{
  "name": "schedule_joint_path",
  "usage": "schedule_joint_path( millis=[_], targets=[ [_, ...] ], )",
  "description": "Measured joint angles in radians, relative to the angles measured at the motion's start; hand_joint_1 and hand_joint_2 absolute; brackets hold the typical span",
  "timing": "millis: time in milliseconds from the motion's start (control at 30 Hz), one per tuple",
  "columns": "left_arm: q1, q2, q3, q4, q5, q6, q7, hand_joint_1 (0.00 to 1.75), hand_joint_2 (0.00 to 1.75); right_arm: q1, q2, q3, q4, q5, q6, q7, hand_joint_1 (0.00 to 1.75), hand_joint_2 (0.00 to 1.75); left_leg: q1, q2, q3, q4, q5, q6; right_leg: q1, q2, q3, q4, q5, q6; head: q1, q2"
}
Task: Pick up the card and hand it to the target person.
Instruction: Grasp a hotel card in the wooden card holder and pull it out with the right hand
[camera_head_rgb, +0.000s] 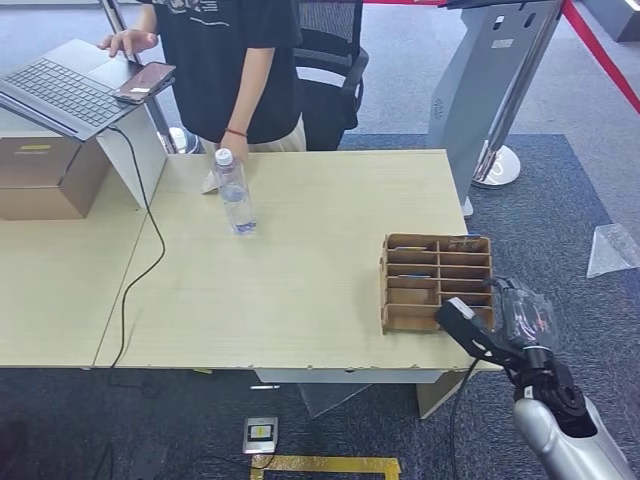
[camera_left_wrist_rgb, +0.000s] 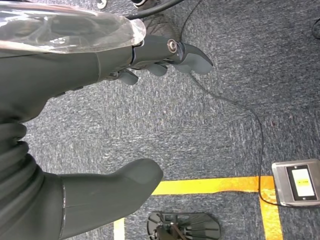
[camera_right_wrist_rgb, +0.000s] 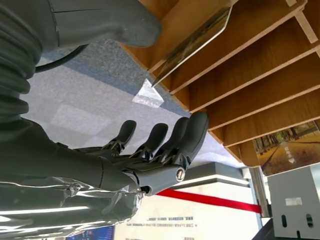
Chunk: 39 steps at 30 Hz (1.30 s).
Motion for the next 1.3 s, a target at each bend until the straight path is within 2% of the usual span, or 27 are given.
schedule_joint_path(
  millis=[133,300,367,467,500,533,1300],
  targets=[
    [0.0,0.0,0.0,0.0,0.003,0.0,0.0,0.0,1.75,-0.001,0.0,0.003,0.005,0.001,0.002,0.004,0.64,1.75,0.0,0.0,0.0,0.0,0.0,0.0,0.0,0.0,0.0,0.0,0.0,0.0,0.0,0.0],
    [0.0,0.0,0.0,0.0,0.004,0.0,0.0,0.0,1.75,-0.002,0.0,0.007,0.009,0.014,0.004,0.012,0.77,1.75,0.0,0.0,0.0,0.0,0.0,0.0,0.0,0.0,0.0,0.0,0.0,0.0,0.0,0.0],
    [0.0,0.0,0.0,0.0,0.004,0.0,0.0,0.0,1.75,-0.002,0.0,0.009,0.009,0.018,0.004,0.015,0.91,1.75,0.0,0.0,0.0,0.0,0.0,0.0,0.0,0.0,0.0,0.0,0.0,0.0,0.0,0.0],
    [0.0,0.0,0.0,0.0,0.006,0.0,0.0,0.0,1.75,-0.002,0.0,0.011,0.009,0.023,0.005,0.017,1.39,1.75,0.0,0.0,0.0,0.0,0.0,0.0,0.0,0.0,0.0,0.0,0.0,0.0,0.0,0.0],
    [0.0,0.0,0.0,0.0,0.007,0.0,0.0,0.0,1.75,-0.002,0.0,0.013,0.009,0.025,0.005,0.018,1.51,1.75,0.0,0.0,0.0,0.0,0.0,0.0,0.0,0.0,0.0,0.0,0.0,0.0,0.0,0.0],
    [0.0,0.0,0.0,0.0,0.007,0.0,0.0,0.0,1.75,-0.003,0.0,0.014,0.009,0.027,0.006,0.018,1.54,1.75,0.0,0.0,0.0,0.0,0.0,0.0,0.0,0.0,0.0,0.0,0.0,0.0,0.0,0.0],
    [0.0,0.0,0.0,0.0,0.007,0.0,0.003,0.0,1.75,-0.005,0.0,0.014,0.008,0.008,0.004,0.019,1.59,1.75,0.0,0.0,0.0,0.0,0.0,0.0,0.0,0.0,0.0,0.0,0.0,0.0,0.0,0.0]
  ],
)
